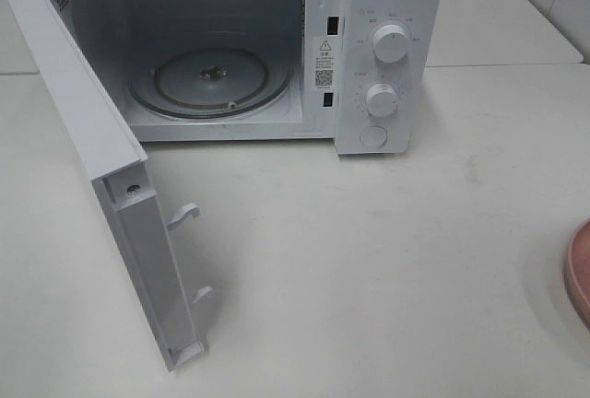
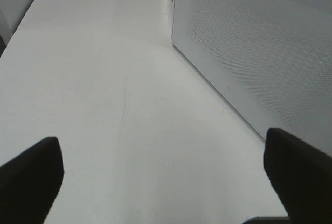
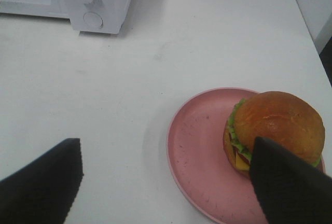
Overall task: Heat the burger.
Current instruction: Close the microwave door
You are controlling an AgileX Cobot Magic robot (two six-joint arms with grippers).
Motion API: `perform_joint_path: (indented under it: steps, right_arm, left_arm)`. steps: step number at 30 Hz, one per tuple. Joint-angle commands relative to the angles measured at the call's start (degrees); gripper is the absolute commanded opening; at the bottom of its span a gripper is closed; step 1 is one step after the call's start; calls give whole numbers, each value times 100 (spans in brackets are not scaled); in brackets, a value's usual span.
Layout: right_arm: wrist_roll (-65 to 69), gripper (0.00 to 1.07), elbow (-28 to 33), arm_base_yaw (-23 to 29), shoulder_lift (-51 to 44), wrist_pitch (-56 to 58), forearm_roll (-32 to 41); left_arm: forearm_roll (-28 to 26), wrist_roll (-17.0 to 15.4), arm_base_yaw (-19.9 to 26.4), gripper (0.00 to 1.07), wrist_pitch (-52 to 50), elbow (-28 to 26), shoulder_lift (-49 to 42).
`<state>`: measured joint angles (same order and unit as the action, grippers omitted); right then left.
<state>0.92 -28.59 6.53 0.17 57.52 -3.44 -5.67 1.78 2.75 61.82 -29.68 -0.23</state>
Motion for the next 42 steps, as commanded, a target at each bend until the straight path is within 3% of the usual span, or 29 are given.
perform_joint_path:
  steps: [1, 42]
  right_arm:
    - [34, 78, 17, -52, -201, -34, 17]
    - [52, 75, 17, -52, -195, -34, 11]
  left_arm:
    - [-23, 0, 0, 100, -52, 11, -46]
    - [-17, 0, 0, 100, -52, 11, -40]
